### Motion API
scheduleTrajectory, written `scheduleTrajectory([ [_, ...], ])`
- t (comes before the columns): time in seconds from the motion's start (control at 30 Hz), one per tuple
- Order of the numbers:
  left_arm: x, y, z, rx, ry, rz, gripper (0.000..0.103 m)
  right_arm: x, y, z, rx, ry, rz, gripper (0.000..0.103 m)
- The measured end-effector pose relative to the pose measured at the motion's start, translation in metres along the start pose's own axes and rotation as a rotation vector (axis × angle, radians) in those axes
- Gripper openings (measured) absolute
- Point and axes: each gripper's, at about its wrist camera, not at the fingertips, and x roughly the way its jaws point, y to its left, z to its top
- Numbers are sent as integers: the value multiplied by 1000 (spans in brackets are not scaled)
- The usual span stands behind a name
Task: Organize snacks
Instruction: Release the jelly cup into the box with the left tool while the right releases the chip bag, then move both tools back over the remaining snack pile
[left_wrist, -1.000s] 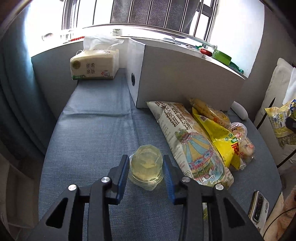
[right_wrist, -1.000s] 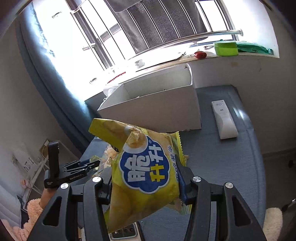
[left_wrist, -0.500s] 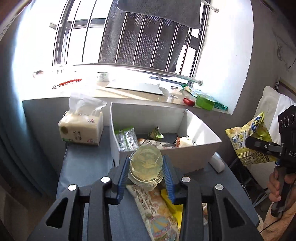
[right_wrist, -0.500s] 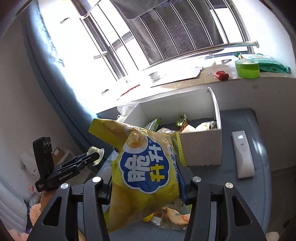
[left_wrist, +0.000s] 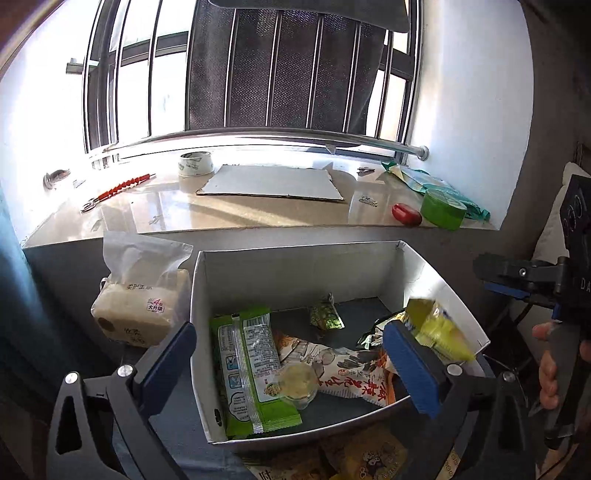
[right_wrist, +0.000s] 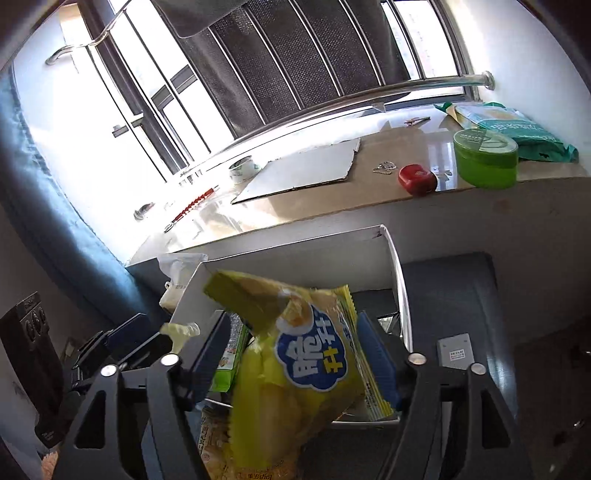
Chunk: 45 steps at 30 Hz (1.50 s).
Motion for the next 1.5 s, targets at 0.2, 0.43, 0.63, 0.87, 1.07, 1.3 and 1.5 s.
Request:
scheduleTrajectory([
  [0.2,-21,23,-17,-84,-38,-29,103,-16,-3,-7,2,-47,11,103],
  [0.43,-67,21,-47,-50,-76,-47,103,-44,11,-28,-28,-89,69,103],
  [0.63,-122,14,-84,-18,-134,-57,103,-82,26,-75,-141,-110,108,103],
  [0.87,-142,7,-144,-70,-118,-72,103,-117,22,-152,-194,-161,72,103],
  [1.07,-116,1,-182,-91,4,-78,103,-121,-1,-206,-129,-122,40,103],
  [1.3,-57,-2,-190,-71,181,37,103,-121,-17,-231,-97,-72,23,103],
  [1.5,-14,-9,-185,-44,288,27,102,-119,-12,-236,-132,-67,14,103],
])
